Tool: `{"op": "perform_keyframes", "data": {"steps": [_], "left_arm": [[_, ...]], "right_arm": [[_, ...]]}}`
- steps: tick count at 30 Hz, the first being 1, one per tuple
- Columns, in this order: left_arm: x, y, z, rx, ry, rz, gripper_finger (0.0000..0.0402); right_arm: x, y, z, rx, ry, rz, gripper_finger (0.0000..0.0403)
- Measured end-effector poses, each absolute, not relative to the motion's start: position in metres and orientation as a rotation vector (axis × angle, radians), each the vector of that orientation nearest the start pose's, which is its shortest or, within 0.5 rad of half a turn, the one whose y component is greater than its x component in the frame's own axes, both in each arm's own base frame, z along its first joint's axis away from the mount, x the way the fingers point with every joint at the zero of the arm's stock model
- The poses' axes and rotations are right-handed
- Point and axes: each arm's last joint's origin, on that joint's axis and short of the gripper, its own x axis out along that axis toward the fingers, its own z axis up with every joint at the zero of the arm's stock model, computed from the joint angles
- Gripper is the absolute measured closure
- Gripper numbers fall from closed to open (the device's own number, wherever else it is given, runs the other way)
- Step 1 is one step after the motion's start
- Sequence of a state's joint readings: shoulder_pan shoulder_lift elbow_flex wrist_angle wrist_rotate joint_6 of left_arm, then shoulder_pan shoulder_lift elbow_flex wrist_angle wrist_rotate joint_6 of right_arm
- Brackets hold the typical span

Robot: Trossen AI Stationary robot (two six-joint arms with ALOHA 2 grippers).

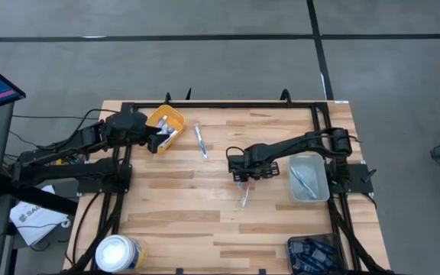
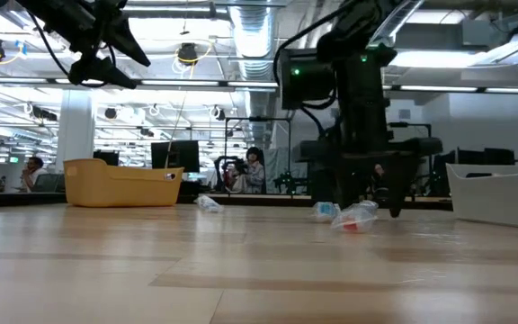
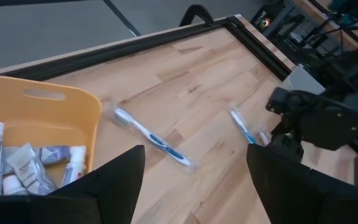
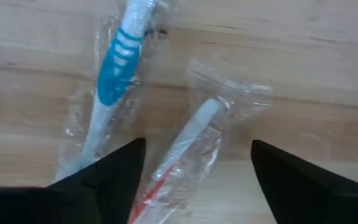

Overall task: Pick & Place Travel size toiletries
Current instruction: Put the orange toothbrush into the gray bin

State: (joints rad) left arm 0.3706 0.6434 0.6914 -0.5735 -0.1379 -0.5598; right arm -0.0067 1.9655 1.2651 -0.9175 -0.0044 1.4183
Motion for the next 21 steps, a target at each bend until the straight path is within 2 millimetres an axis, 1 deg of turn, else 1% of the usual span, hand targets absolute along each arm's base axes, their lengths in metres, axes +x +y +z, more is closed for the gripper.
{"op": "perform_keyframes", "data": {"steps": [3, 5, 7, 12, 13, 14, 17, 19, 21], "left_arm": [[0.124, 0.052, 0.285, -0.600, 0.379, 0.620, 0.0123], [0.124, 0.052, 0.285, -0.600, 0.379, 0.619, 0.0123], [0.124, 0.052, 0.285, -0.600, 0.379, 0.619, 0.0123], [0.124, 0.052, 0.285, -0.600, 0.379, 0.619, 0.0123], [0.124, 0.052, 0.285, -0.599, 0.380, 0.619, 0.0123], [0.124, 0.052, 0.285, -0.598, 0.380, 0.619, 0.0123], [0.124, 0.052, 0.285, -0.596, 0.381, 0.619, 0.0123], [0.124, 0.052, 0.285, -0.596, 0.381, 0.619, 0.0123], [0.124, 0.052, 0.285, -0.596, 0.381, 0.619, 0.0123]], "right_arm": [[0.345, -0.001, 0.135, 1.120, 1.333, -1.117, 0.0143], [0.346, -0.001, 0.135, 1.135, 1.328, -1.106, 0.0179], [0.348, -0.001, 0.135, 1.151, 1.314, -1.106, 0.0226], [0.349, -0.002, 0.136, 1.146, 1.306, -1.074, 0.0364], [0.349, -0.002, 0.136, 1.135, 1.315, -1.057, 0.0380], [0.349, -0.003, 0.138, 1.134, 1.316, -1.042, 0.0386], [0.345, -0.006, 0.147, 1.147, 1.325, -1.012, 0.0376], [0.341, -0.009, 0.163, 1.152, 1.292, -0.974, 0.0377], [0.335, -0.010, 0.185, 1.133, 1.249, -0.944, 0.0390]]}}
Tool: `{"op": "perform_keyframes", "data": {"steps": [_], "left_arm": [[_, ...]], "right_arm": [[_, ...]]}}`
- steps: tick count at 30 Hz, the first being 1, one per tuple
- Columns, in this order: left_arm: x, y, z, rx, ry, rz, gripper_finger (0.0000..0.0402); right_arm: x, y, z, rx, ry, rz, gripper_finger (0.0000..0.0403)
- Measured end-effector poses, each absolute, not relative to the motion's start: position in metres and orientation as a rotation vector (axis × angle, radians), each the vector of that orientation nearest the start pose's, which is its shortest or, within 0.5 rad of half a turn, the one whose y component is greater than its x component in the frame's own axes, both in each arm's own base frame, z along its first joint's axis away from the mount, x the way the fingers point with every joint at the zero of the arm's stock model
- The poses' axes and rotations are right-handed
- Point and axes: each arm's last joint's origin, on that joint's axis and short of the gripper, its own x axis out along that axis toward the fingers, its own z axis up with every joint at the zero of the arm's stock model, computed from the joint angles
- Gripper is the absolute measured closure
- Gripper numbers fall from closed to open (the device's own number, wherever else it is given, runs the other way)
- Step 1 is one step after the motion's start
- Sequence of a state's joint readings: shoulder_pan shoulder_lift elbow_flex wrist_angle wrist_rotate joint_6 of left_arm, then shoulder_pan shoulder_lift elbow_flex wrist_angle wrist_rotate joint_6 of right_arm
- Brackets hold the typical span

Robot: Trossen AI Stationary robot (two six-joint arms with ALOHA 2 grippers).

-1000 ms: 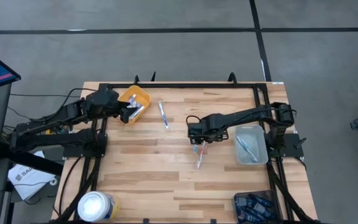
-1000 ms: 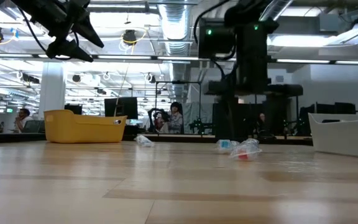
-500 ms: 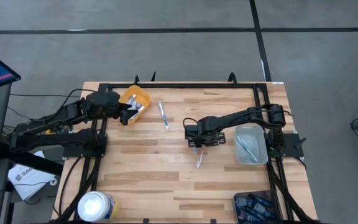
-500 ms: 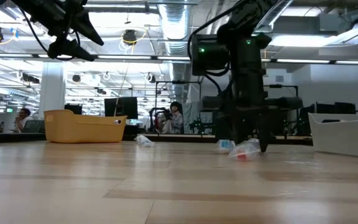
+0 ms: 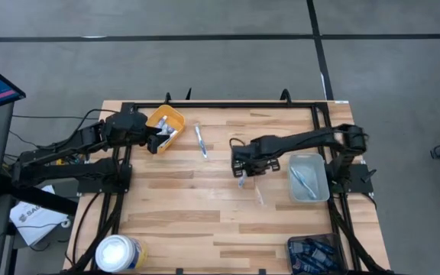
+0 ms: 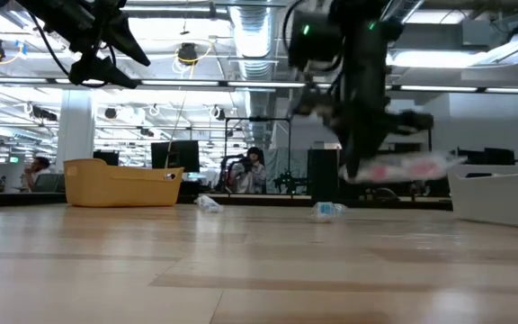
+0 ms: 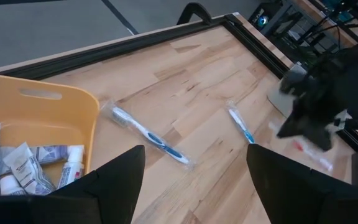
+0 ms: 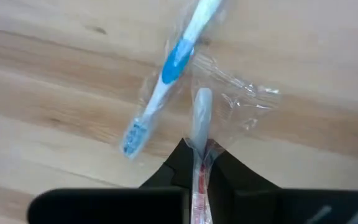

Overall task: Pick & Place Travel size toiletries
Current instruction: Put the orange toothbrush into the gray bin

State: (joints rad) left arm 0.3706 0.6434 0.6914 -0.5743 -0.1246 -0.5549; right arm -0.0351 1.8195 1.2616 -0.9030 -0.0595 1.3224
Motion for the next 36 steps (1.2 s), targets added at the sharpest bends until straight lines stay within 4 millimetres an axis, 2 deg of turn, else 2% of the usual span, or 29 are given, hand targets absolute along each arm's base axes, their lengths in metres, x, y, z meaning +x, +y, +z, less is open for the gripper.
{"op": "perform_keyframes", "data": {"steps": [4, 8, 12, 16, 20, 24, 29, 36], "left_arm": [[0.124, 0.052, 0.285, -0.596, 0.380, 0.619, 0.0123], [0.124, 0.052, 0.286, -0.595, 0.375, 0.618, 0.0123], [0.124, 0.052, 0.286, -0.595, 0.373, 0.618, 0.0123], [0.124, 0.052, 0.286, -0.595, 0.372, 0.619, 0.0123], [0.124, 0.052, 0.286, -0.593, 0.369, 0.624, 0.0123], [0.124, 0.052, 0.286, -0.593, 0.368, 0.624, 0.0123], [0.124, 0.052, 0.286, -0.592, 0.365, 0.624, 0.0123], [0.124, 0.052, 0.286, -0.592, 0.363, 0.624, 0.0123]], "right_arm": [[0.314, -0.015, 0.225, 1.087, 1.153, -0.940, 0.0385], [0.282, -0.020, 0.260, 1.002, 1.125, -0.988, 0.0387], [0.249, -0.020, 0.278, 0.841, 1.196, -1.087, 0.0394], [0.224, -0.019, 0.286, 0.757, 1.282, -1.166, 0.0384], [0.208, -0.020, 0.278, 0.663, 1.321, -1.234, 0.0392], [0.199, -0.016, 0.256, 0.609, 1.361, -1.267, 0.0392], [0.192, -0.007, 0.229, 0.571, 1.390, -1.273, 0.0384], [0.190, 0.002, 0.212, 0.526, 1.427, -1.237, 0.0374]]}}
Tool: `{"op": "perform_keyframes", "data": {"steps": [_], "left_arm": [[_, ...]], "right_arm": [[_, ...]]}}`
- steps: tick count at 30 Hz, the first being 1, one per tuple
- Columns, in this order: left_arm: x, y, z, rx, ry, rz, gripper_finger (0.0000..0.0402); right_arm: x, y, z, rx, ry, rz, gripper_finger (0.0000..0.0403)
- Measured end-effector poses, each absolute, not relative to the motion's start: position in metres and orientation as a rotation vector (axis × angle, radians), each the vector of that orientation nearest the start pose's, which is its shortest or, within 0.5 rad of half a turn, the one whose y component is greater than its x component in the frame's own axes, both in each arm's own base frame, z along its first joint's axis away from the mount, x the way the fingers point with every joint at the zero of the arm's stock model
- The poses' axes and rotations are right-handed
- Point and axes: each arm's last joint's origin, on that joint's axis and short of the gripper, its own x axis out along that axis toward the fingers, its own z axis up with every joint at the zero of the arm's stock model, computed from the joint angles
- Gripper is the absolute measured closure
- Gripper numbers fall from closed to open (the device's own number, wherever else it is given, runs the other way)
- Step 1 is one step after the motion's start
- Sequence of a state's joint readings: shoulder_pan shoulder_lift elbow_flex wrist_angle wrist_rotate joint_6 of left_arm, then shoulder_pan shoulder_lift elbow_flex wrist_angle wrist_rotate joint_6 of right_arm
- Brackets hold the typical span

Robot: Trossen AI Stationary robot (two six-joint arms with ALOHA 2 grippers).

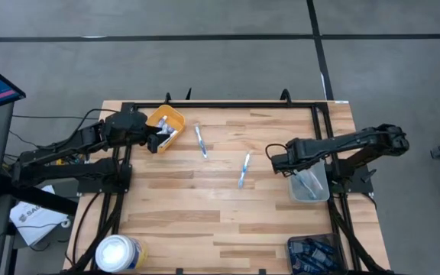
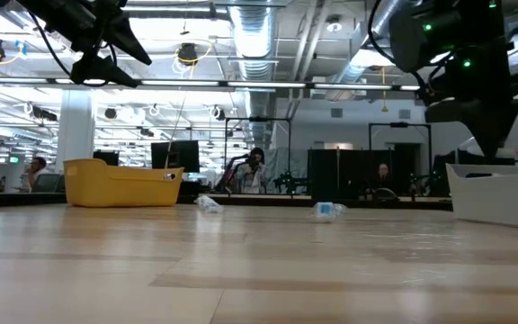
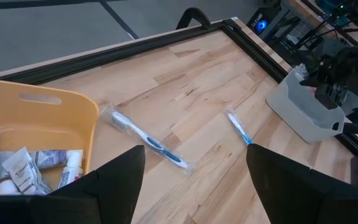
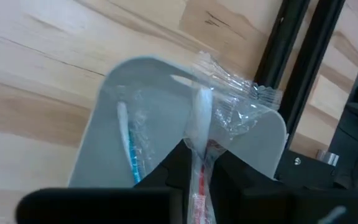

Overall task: Pick & Place Travel size toiletries
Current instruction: Put the orange toothbrush into the gray bin, then put the blue toothbrush into the gray bin

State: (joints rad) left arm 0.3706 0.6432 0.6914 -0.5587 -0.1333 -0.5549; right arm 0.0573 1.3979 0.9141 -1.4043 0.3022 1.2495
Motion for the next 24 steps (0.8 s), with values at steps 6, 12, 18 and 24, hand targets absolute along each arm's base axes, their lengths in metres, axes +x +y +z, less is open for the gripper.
{"op": "perform_keyframes", "data": {"steps": [6, 12, 18, 24], "left_arm": [[0.124, 0.052, 0.286, -0.592, 0.363, 0.624, 0.0123], [0.124, 0.052, 0.287, -0.592, 0.362, 0.624, 0.0123], [0.124, 0.052, 0.287, -0.592, 0.362, 0.624, 0.0123], [0.124, 0.052, 0.287, -0.594, 0.361, 0.624, 0.0123]], "right_arm": [[0.190, 0.003, 0.210, 0.558, 1.415, -1.227, 0.0317], [0.196, 0.000, 0.217, 0.663, 1.425, -1.199, 0.0216], [0.236, -0.004, 0.255, 0.909, 1.159, -1.082, 0.0136], [0.290, -0.017, 0.257, 0.956, 1.068, -1.043, 0.0127]]}}
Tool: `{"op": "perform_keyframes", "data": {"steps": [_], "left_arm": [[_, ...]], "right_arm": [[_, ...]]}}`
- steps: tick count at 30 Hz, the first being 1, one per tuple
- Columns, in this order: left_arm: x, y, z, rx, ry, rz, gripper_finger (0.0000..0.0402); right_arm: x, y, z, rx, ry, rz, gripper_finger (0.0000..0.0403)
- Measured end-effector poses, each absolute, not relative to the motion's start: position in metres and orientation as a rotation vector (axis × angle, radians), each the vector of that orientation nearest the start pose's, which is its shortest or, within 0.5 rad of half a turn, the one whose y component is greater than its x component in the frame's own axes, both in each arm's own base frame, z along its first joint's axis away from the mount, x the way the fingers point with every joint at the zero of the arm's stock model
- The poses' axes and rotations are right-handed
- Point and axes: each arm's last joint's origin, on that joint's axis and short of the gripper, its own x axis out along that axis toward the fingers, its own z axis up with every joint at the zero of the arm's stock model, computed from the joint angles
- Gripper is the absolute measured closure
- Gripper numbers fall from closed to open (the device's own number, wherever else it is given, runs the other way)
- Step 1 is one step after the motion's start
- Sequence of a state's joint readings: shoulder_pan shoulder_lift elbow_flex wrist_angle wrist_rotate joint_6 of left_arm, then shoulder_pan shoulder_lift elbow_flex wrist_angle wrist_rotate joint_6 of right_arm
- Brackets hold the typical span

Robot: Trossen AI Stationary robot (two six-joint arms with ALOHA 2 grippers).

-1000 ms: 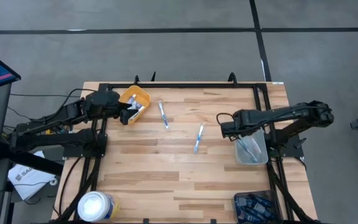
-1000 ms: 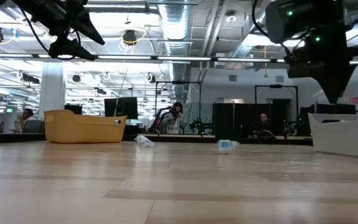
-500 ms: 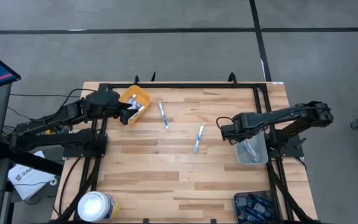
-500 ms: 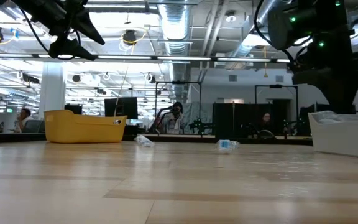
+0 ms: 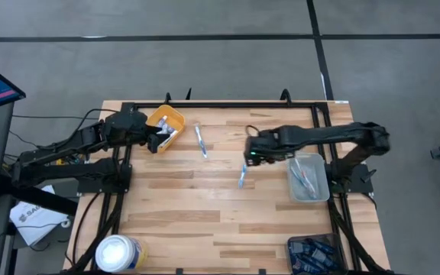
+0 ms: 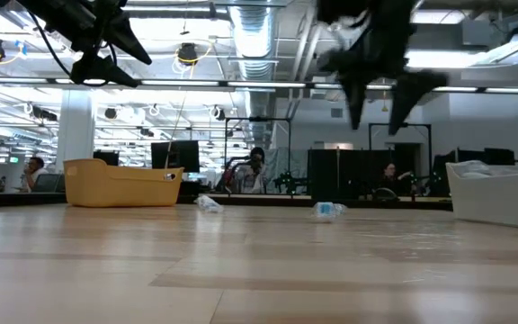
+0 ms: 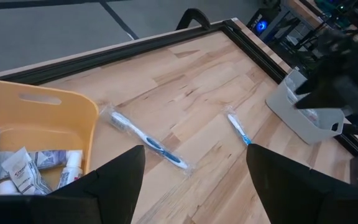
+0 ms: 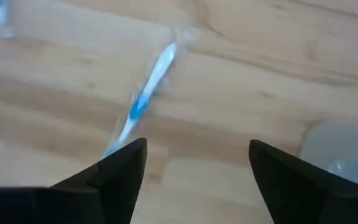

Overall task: Pick & Place Travel size toiletries
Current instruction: Put the blue toothbrush into the gray bin

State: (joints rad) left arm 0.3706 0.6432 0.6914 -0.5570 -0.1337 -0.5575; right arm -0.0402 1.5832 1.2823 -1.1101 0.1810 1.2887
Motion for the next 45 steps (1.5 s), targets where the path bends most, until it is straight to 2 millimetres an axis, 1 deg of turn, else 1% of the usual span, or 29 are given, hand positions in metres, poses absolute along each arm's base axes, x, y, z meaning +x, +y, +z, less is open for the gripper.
{"op": "perform_keyframes", "data": {"steps": [5, 9, 15, 20, 23, 25, 26, 28, 32, 33, 34, 37, 39, 40, 42, 45], "left_arm": [[0.124, 0.052, 0.287, -0.595, 0.359, 0.624, 0.0123], [0.124, 0.052, 0.287, -0.595, 0.359, 0.623, 0.0123], [0.124, 0.052, 0.287, -0.598, 0.362, 0.614, 0.0123], [0.124, 0.052, 0.287, -0.598, 0.362, 0.614, 0.0123], [0.124, 0.052, 0.287, -0.598, 0.363, 0.614, 0.0123], [0.124, 0.052, 0.287, -0.598, 0.363, 0.614, 0.0123], [0.124, 0.052, 0.287, -0.598, 0.363, 0.614, 0.0123], [0.124, 0.052, 0.287, -0.598, 0.363, 0.613, 0.0123], [0.124, 0.052, 0.287, -0.597, 0.364, 0.613, 0.0123], [0.124, 0.052, 0.287, -0.597, 0.364, 0.613, 0.0123], [0.124, 0.052, 0.287, -0.596, 0.364, 0.613, 0.0123], [0.124, 0.052, 0.287, -0.596, 0.364, 0.613, 0.0123], [0.124, 0.052, 0.287, -0.596, 0.364, 0.613, 0.0123], [0.124, 0.052, 0.287, -0.596, 0.364, 0.613, 0.0123], [0.124, 0.052, 0.287, -0.596, 0.364, 0.613, 0.0123], [0.124, 0.052, 0.287, -0.596, 0.363, 0.613, 0.0123]], "right_arm": [[0.332, -0.035, 0.229, 0.914, 1.146, -1.096, 0.0127], [0.357, -0.048, 0.200, 0.880, 1.232, -1.105, 0.0127], [0.372, -0.061, 0.161, 0.915, 1.347, -1.052, 0.0127], [0.380, -0.072, 0.140, 0.983, 1.369, -0.998, 0.0127], [0.379, -0.074, 0.138, 1.022, 1.374, -0.995, 0.0139], [0.378, -0.075, 0.136, 1.047, 1.363, -1.019, 0.0163], [0.378, -0.075, 0.136, 1.058, 1.357, -1.029, 0.0181], [0.378, -0.075, 0.135, 1.066, 1.355, -1.024, 0.0230], [0.380, -0.075, 0.135, 1.057, 1.359, -0.975, 0.0353], [0.381, -0.075, 0.135, 1.049, 1.354, -0.959, 0.0375], [0.381, -0.075, 0.135, 1.039, 1.352, -0.944, 0.0382], [0.381, -0.076, 0.140, 1.023, 1.350, -0.924, 0.0371], [0.379, -0.078, 0.148, 1.003, 1.343, -0.906, 0.0369], [0.377, -0.079, 0.157, 0.991, 1.330, -0.895, 0.0375], [0.372, -0.080, 0.182, 0.962, 1.276, -0.874, 0.0389], [0.356, -0.078, 0.215, 0.912, 1.234, -0.885, 0.0390]]}}
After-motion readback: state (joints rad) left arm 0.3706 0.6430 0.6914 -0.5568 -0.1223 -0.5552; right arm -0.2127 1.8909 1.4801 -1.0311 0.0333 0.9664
